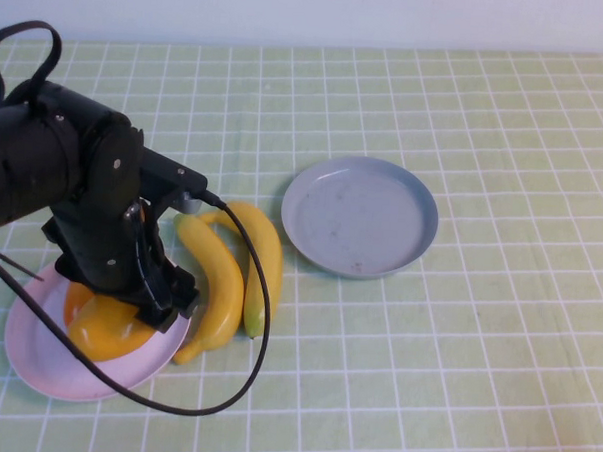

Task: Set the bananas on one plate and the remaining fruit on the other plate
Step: Put one type of fruit in the left plate, then put another type of fruit in the right plate

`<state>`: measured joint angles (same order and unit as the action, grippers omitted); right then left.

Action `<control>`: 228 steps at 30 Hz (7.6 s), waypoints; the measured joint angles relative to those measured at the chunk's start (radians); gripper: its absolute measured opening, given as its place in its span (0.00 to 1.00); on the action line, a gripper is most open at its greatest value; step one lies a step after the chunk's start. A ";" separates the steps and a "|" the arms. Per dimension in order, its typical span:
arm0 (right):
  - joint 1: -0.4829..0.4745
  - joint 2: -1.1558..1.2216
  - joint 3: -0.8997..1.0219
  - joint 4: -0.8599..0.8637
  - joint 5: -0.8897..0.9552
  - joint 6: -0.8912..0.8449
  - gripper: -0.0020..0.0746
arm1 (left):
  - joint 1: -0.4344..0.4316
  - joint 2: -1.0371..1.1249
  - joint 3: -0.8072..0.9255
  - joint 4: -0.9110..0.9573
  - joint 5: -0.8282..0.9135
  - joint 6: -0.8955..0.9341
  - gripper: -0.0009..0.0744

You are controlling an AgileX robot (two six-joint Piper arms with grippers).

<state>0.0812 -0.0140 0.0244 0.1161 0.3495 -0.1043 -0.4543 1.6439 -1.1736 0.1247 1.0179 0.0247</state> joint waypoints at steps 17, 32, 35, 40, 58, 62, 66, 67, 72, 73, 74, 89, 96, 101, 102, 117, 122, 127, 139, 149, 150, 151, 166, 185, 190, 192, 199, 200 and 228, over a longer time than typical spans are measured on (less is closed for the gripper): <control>0.000 0.000 0.000 0.000 0.000 0.000 0.01 | 0.000 0.000 0.000 0.052 0.015 -0.052 0.78; 0.000 0.000 0.000 0.000 0.000 0.000 0.01 | 0.000 -0.291 0.030 0.089 0.005 -0.093 0.03; 0.000 0.000 0.000 0.000 0.000 0.000 0.01 | 0.000 -0.422 0.098 0.074 -0.071 -0.115 0.02; 0.000 0.000 0.000 0.000 0.000 0.000 0.01 | 0.000 -0.647 0.273 0.021 -0.164 -0.131 0.02; 0.000 0.000 0.000 0.000 0.000 0.000 0.01 | 0.000 -1.152 0.597 0.016 -0.343 -0.142 0.02; 0.000 0.000 0.000 0.000 0.000 0.000 0.01 | 0.000 -1.157 0.655 0.041 -0.479 -0.152 0.02; 0.000 0.000 0.000 0.002 0.000 0.000 0.01 | 0.045 -1.240 0.793 0.047 -0.722 -0.145 0.02; 0.000 0.000 0.000 0.002 0.000 0.000 0.01 | 0.071 -1.281 0.834 0.038 -0.772 -0.141 0.02; 0.000 0.000 0.000 0.002 0.000 0.000 0.01 | 0.215 -1.510 1.008 0.024 -0.945 -0.118 0.02; 0.000 0.000 0.000 0.002 0.000 0.000 0.01 | 0.244 -1.553 1.036 0.015 -0.959 -0.107 0.02; 0.000 0.000 0.000 0.002 0.000 0.000 0.01 | 0.265 -1.585 1.057 0.007 -0.969 -0.101 0.02; 0.000 0.000 0.000 0.002 0.000 0.000 0.01 | 0.367 -1.655 1.199 -0.067 -0.742 -0.071 0.02; 0.000 0.000 0.000 0.002 0.000 0.000 0.01 | 0.367 -1.655 1.199 -0.078 -0.643 -0.085 0.02; 0.000 0.000 0.000 0.002 0.000 0.000 0.01 | 0.367 -1.655 1.199 -0.078 -0.643 -0.085 0.02; 0.000 0.000 0.000 0.002 0.000 0.000 0.01 | 0.367 -1.655 1.199 -0.078 -0.643 -0.085 0.02; 0.000 0.000 0.000 0.002 0.000 0.000 0.01 | 0.367 -1.655 1.199 -0.078 -0.643 -0.089 0.02; 0.000 0.000 0.002 0.040 -0.037 0.002 0.01 | 0.367 -1.655 1.199 -0.078 -0.643 -0.089 0.02; 0.000 0.000 0.002 0.242 -0.204 0.014 0.01 | 0.367 -1.655 1.199 -0.078 -0.643 -0.089 0.02; 0.000 0.000 -0.005 0.669 -0.287 0.022 0.01 | 0.367 -1.655 1.199 -0.078 -0.643 -0.089 0.02; 0.000 0.367 -0.319 0.627 0.170 -0.001 0.01 | 0.367 -1.655 1.199 -0.078 -0.643 -0.089 0.02; 0.000 0.429 -0.360 0.618 0.226 -0.022 0.01 | 0.367 -1.655 1.199 -0.078 -0.643 -0.089 0.02; 0.000 0.491 -0.401 0.609 0.283 -0.048 0.01 | 0.367 -1.655 1.199 -0.078 -0.643 -0.089 0.02; 0.139 1.217 -0.893 0.484 0.514 -0.195 0.01 | 0.367 -1.655 1.199 -0.078 -0.643 -0.089 0.02; 0.628 2.024 -1.769 0.192 0.637 0.054 0.43 | 0.367 -1.655 1.199 -0.078 -0.643 -0.089 0.02; 0.629 2.162 -1.955 0.088 0.673 0.247 0.51 | 0.367 -1.655 1.199 -0.078 -0.643 -0.089 0.02; 0.629 2.205 -2.009 0.056 0.677 0.292 0.51 | 0.367 -1.655 1.199 -0.078 -0.643 -0.089 0.02; 0.629 2.327 -2.135 0.029 0.705 0.334 0.52 | 0.367 -1.655 1.199 -0.078 -0.643 -0.089 0.02; 0.629 2.337 -2.143 0.029 0.714 0.336 0.52 | 0.367 -1.655 1.199 -0.078 -0.643 -0.089 0.02; 0.535 2.293 -2.286 -0.151 0.834 0.339 0.45 | 0.367 -1.655 1.199 -0.078 -0.643 -0.089 0.01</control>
<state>0.6157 2.2788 -2.2614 -0.0353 1.1832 0.2345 -0.0869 -0.0111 0.0257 0.0463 0.3751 -0.0640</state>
